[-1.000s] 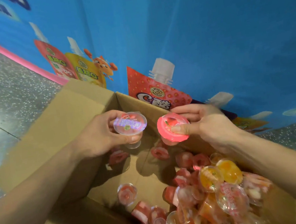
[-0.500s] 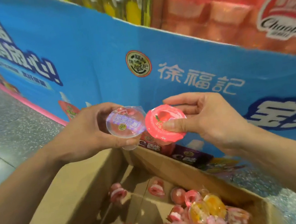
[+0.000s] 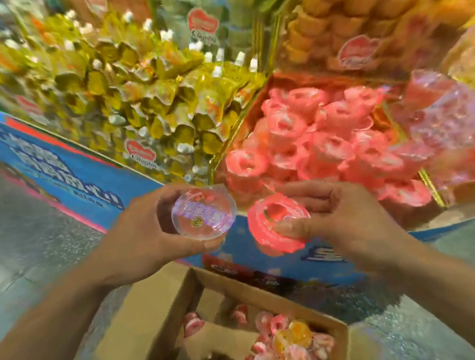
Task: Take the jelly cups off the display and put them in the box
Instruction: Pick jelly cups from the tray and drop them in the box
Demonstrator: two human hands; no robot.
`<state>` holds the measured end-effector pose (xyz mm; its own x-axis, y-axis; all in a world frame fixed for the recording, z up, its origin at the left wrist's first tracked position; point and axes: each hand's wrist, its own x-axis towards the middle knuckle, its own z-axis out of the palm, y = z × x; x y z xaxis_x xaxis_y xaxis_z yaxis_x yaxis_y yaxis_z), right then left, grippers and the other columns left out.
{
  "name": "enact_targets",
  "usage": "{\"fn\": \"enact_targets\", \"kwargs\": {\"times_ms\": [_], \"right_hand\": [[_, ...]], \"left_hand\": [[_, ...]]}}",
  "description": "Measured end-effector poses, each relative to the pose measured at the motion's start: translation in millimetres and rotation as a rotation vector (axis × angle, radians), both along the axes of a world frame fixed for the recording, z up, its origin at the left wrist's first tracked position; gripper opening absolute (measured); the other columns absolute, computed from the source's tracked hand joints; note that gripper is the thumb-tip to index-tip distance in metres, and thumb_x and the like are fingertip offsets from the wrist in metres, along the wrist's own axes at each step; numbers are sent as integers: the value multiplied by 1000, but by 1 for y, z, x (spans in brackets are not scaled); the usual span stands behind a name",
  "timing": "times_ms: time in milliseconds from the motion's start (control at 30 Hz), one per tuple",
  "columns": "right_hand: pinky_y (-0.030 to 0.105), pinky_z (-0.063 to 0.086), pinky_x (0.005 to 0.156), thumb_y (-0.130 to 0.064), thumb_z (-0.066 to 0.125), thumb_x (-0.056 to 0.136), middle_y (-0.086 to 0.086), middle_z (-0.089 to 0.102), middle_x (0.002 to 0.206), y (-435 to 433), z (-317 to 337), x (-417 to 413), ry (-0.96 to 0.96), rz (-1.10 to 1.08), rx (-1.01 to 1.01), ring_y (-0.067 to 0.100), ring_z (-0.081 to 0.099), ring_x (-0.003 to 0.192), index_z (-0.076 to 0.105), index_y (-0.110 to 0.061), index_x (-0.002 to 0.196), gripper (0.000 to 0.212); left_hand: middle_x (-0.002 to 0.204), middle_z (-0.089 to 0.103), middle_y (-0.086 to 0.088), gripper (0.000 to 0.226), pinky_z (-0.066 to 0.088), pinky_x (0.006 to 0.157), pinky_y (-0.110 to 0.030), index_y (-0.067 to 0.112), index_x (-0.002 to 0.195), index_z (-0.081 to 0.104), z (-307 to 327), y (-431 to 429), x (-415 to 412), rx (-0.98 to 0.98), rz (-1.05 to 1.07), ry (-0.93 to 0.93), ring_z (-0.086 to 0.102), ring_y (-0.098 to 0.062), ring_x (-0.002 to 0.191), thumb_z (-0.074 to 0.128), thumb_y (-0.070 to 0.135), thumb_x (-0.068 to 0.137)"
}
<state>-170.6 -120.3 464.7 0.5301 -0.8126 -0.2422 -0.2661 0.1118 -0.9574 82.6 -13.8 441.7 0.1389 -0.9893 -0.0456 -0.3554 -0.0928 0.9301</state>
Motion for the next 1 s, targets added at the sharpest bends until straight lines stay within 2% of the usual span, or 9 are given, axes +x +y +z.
{"fn": "enact_targets", "kwargs": {"times_ms": [167,267,333,400,467,600,700,800,1000], "right_hand": [[30,62,74,-14,85,58,-14,78,91,-22,99,-26,5,-72,-42,2,73,91,72,-23,110,54],[21,58,78,-25,86,53,-14,74,105,-38,139,-39,37,-141,-102,-10,67,98,72,-31,111,60],[25,58,84,-30,88,53,-13,72,112,-52,153,-49,65,-193,-119,-8,64,107,72,-34,113,62],[38,58,91,-29,89,54,-7,73,116,-68,159,-60,52,-253,-108,7,66,114,73,-31,115,62],[45,57,95,-26,89,55,-1,74,116,-87,157,-71,32,-322,-105,14,68,114,73,-23,116,63],[39,59,92,-17,91,65,0,73,113,-131,137,-93,59,-463,-125,7,68,109,70,-15,122,61],[42,60,90,-10,89,71,3,73,114,-162,110,-105,111,-508,-124,13,70,104,69,-12,123,56],[44,58,92,-16,91,70,1,70,122,-185,78,-112,170,-497,-132,12,67,109,69,-14,123,58],[42,54,99,-20,90,73,2,70,121,-205,40,-103,292,-464,-210,16,65,112,67,-14,125,57]], "left_hand": [[106,75,14,62,55,79,-18,35,110,67,98,-34,-22,-41,-14,20,72,-8,95,96,22,57],[104,73,15,64,57,72,-28,37,115,64,139,-55,-37,-44,16,-72,69,-11,78,92,39,58],[101,71,20,68,54,69,-18,34,115,61,157,-69,-48,-62,55,-64,68,-3,76,88,45,54],[101,70,24,64,53,72,-13,33,112,61,168,-82,-58,-80,75,-36,69,-1,85,88,42,54],[100,71,23,60,54,73,-15,34,109,61,173,-95,-67,-92,89,-24,70,-2,86,88,41,56],[100,72,16,59,55,78,-20,29,114,61,163,-120,-79,-93,105,-38,70,-4,89,92,32,63],[106,72,12,63,54,83,-21,27,120,59,148,-136,-89,-80,91,-47,69,-3,95,92,31,66],[105,71,16,63,51,81,-11,30,120,58,135,-148,-101,-75,89,-37,68,1,95,92,29,66],[108,68,16,62,52,84,-15,36,118,57,115,-167,-117,-66,67,-58,66,3,98,91,28,67]]}}
